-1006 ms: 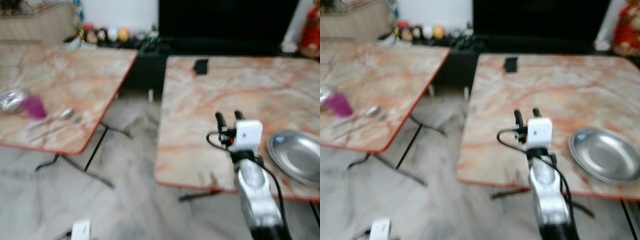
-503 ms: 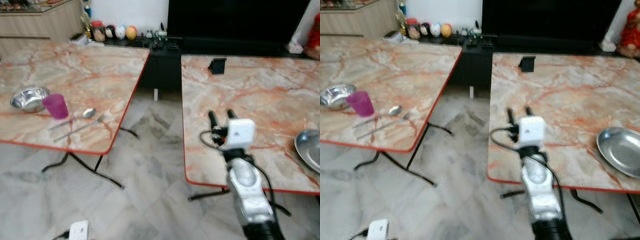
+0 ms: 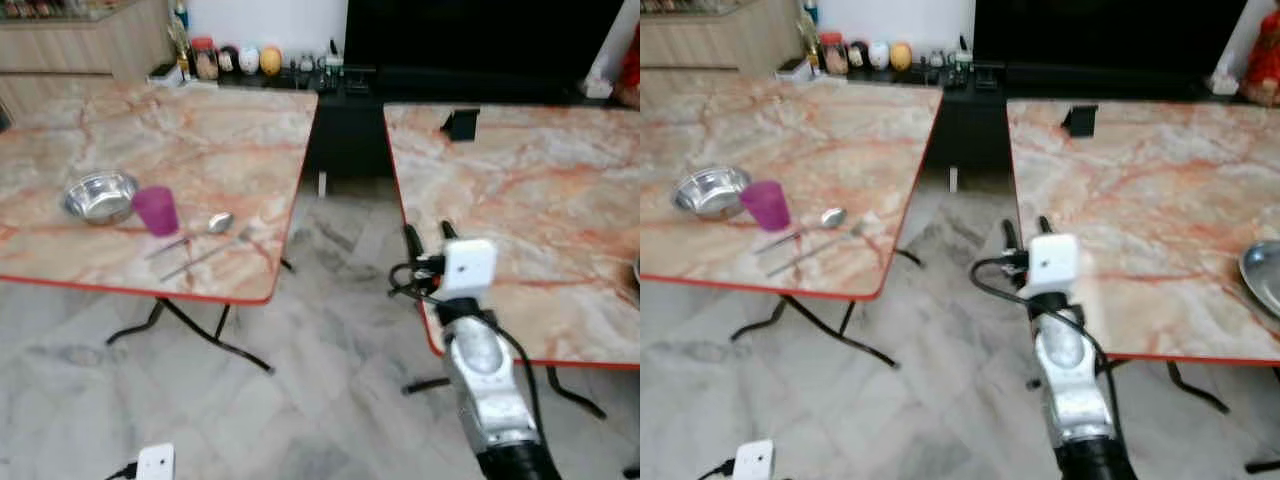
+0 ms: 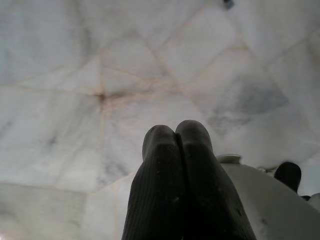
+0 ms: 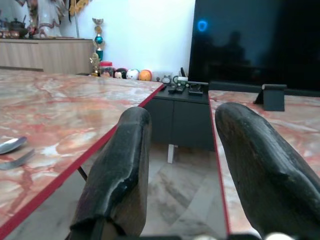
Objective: Setting the table
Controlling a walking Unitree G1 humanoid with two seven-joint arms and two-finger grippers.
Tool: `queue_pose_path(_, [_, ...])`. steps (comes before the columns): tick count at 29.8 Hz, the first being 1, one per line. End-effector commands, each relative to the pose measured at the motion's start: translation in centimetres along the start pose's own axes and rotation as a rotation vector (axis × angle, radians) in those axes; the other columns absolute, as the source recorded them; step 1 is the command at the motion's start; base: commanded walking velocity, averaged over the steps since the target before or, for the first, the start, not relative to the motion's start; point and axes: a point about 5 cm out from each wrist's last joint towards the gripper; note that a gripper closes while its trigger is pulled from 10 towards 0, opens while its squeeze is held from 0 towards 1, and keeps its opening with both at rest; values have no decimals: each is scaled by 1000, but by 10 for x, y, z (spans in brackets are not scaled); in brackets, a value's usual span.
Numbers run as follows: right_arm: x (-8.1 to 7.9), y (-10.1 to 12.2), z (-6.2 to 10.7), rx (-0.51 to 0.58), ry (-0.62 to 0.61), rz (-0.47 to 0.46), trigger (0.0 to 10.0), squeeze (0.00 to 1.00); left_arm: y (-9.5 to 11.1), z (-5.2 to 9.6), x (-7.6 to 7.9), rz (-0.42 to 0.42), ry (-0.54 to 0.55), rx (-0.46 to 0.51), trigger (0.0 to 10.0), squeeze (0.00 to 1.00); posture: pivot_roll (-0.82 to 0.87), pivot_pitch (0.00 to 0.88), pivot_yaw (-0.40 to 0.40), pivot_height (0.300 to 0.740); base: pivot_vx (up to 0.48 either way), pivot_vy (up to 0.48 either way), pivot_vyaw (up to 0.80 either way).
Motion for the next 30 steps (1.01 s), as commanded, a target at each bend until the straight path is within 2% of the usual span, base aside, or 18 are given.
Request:
queue_pose_path(1, [6, -9, 2, -37, -12, -5, 10000, 0, -8, 1, 3, 7, -6, -30, 10000, 0, -95, 0, 24, 732, 0, 281, 0])
queue_pose_path(13, [1, -56, 16, -217, 11, 11, 10000, 0, -9, 1, 4, 2, -11, -35, 10000, 0, -91, 0, 24, 732, 0, 282, 0])
queue_pose_path(17, [-3, -83, 28, -335, 27, 10, 10000, 0, -10, 1, 4, 0, -12, -36, 10000, 0, -93, 0, 26, 732, 0, 279, 0])
queue_pose_path(18, [-3, -83, 28, -335, 27, 10, 10000, 0, -10, 1, 4, 0, -12, -36, 10000, 0, -93, 0, 26, 732, 0, 285, 0])
queue_pose_path(19, [-3, -97, 36, -407, 17, 18, 10000, 0, -9, 1, 4, -3, -13, -37, 10000, 0, -94, 0, 26, 732, 0, 277, 0])
queue_pose_path(23, [-8, -129, 62, -600, 32, 0, 10000, 0, -9, 1, 5, -3, -13, -34, 10000, 0, -81, 0, 22, 732, 0, 281, 0])
queue_pose_path(30, [-16, -163, 113, -852, 86, 36, 10000, 0, -8, 1, 5, -2, -12, -33, 10000, 0, -81, 0, 19, 732, 0, 280, 0])
Point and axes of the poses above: a point about 5 cm out from each wrist's last joint towards the gripper, its own z axis pointing back from the gripper into the wrist, its own y axis along the axis of the wrist's last joint, x = y × z, and after that the axes turned 13 degrees about z, right-handed
